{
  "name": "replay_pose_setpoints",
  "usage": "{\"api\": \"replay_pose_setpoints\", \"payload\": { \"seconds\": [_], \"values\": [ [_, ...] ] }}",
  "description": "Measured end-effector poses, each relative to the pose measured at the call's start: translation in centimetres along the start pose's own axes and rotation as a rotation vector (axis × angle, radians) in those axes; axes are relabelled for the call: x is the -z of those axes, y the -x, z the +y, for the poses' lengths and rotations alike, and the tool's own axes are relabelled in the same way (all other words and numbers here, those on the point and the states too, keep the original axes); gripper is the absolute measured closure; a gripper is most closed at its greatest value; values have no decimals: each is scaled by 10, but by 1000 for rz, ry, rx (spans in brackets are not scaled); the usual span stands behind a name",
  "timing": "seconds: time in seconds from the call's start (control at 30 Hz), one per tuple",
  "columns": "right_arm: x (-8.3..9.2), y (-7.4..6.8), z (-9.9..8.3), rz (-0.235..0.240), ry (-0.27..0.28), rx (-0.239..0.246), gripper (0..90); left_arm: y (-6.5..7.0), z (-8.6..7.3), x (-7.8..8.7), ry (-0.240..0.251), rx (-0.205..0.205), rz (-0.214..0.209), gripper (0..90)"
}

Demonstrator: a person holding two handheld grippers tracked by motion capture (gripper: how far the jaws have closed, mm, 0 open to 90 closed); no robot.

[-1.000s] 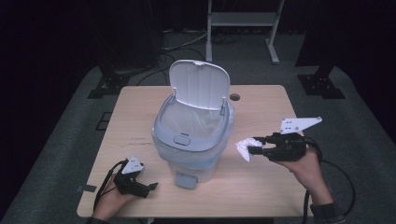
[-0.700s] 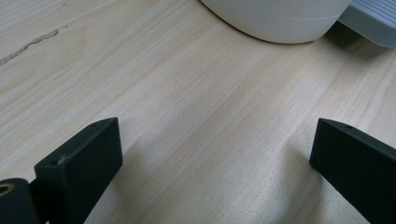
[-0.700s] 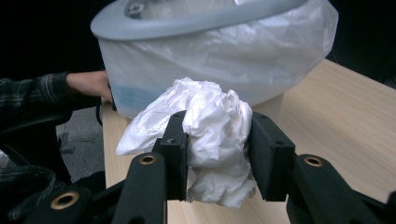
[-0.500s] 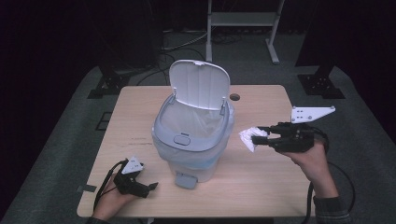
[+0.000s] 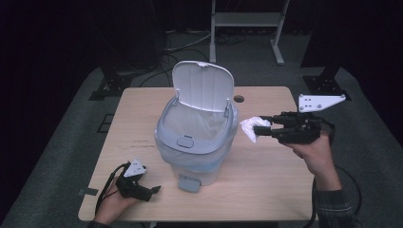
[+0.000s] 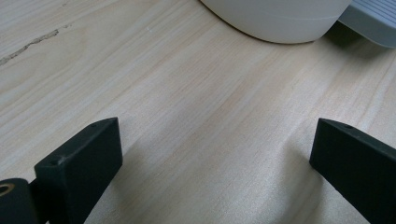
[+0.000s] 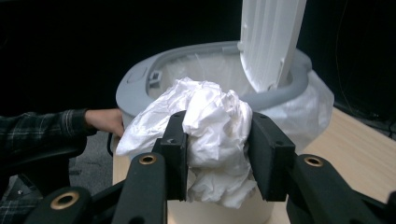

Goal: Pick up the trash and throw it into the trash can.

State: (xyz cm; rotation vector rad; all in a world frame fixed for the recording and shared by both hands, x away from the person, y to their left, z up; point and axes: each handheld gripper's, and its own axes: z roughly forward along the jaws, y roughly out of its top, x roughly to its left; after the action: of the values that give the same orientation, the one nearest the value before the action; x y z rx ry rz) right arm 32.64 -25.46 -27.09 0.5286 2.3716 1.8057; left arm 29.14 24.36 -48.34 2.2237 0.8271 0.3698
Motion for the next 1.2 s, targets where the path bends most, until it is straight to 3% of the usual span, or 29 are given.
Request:
{"api": "replay_pose_setpoints", "payload": {
  "seconds": [0.5,0.8,1.2],
  "values": [
    [-14,4,42,48,45,29,607,0,0,0,-1,0,-1,14],
    [-36,2,65,71,62,50,607,0,0,0,0,1,-1,14],
    [-66,-2,81,81,57,68,607,0,0,0,-1,0,-1,14]
  ]
}}
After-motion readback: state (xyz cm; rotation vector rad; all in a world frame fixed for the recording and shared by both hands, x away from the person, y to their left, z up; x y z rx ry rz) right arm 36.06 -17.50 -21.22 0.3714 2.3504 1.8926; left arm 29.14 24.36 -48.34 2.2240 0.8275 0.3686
